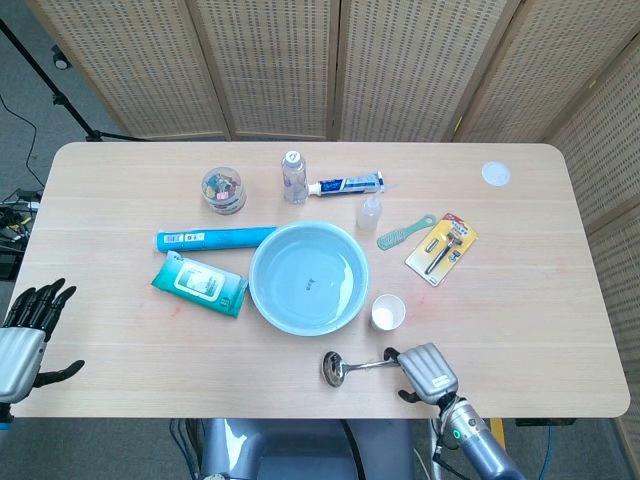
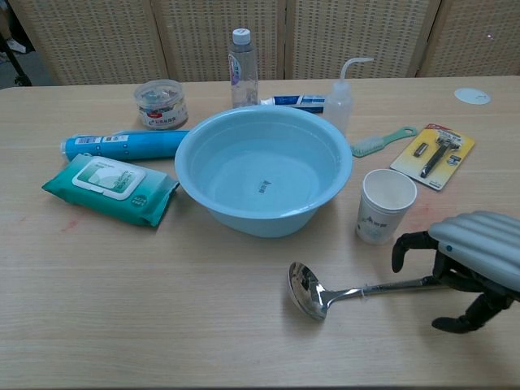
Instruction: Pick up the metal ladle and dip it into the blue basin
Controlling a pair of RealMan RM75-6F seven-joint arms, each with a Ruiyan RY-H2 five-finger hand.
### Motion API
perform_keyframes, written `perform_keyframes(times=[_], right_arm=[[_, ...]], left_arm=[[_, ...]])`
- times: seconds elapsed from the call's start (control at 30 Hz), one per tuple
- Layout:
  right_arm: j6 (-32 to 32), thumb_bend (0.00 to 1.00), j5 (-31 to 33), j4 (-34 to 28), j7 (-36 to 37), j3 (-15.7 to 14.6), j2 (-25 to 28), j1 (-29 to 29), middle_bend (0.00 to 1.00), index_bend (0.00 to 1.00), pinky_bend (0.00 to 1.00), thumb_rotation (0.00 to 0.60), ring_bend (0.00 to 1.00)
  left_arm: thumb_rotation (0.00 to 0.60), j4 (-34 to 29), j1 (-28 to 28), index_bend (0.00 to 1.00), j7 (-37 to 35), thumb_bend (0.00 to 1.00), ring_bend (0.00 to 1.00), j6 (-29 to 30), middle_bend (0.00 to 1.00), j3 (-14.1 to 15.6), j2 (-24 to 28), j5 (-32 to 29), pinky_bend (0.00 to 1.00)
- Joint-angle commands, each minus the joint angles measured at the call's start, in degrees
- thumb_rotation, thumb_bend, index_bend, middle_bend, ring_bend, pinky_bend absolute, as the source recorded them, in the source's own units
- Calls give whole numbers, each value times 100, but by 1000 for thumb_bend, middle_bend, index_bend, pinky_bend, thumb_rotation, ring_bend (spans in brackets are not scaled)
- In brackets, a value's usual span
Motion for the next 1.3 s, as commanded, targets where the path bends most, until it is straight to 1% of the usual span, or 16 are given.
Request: perform_keyframes(times=[0.03,0.17,0.57,0.77,1.03,1.17,1.23,1.3], right_arm=[[64,260,196,42,-226,76,-158,63,937,362,1000,600,892],[121,309,430,88,-430,108,-275,104,937,371,1000,600,892],[258,316,972,304,-967,89,-450,229,937,384,1000,600,892],[346,332,1063,466,-1026,61,-444,258,937,384,1000,600,892],[170,337,1349,372,-1082,-16,-362,357,937,398,1000,600,892],[107,357,1516,424,-1163,-14,-407,424,938,444,1000,600,892],[101,384,1575,443,-1204,-23,-418,448,938,494,1000,600,892],[119,421,1619,463,-1228,-41,-424,466,938,567,1000,600,892]], left_arm=[[600,4,-2,0,-17,0,0,2,0,-6,8,-5,0],[600,8,-3,0,-44,0,0,-1,0,-1,17,1,0],[600,-4,7,0,-75,0,0,26,0,6,34,20,0],[600,-1,-2,0,-87,0,0,6,0,0,39,3,0],[600,-11,-6,0,-42,0,0,-13,0,5,23,-1,0],[600,-10,-5,0,-45,0,0,-11,0,0,23,-14,0],[600,-11,-5,0,-50,0,0,-10,0,-2,24,-16,0],[600,-10,-6,0,-55,0,0,-13,0,-6,27,-24,0]])
